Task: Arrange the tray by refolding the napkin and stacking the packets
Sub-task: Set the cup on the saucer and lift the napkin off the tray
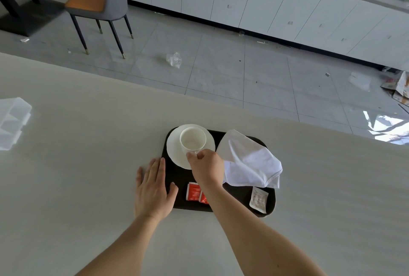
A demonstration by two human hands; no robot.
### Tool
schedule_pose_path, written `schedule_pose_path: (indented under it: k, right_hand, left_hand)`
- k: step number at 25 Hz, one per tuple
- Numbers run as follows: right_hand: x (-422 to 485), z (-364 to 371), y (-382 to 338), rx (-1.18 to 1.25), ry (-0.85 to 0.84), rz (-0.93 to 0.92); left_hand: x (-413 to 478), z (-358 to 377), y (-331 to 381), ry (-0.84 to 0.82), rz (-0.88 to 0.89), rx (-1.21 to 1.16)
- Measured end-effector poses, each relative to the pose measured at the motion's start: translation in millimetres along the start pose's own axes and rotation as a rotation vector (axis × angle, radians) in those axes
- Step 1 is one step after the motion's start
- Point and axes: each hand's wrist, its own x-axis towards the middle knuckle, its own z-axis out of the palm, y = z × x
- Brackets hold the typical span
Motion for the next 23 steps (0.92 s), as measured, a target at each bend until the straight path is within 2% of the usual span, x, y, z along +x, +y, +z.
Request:
schedule_pose_path:
  k: [23]
  right_hand:
    - [-9.5,2.7,-8.5,0.097,-0.105,0.011]
  left_hand:
    - [0.6,0.4,0.3,-0.008,-0.004,0.006]
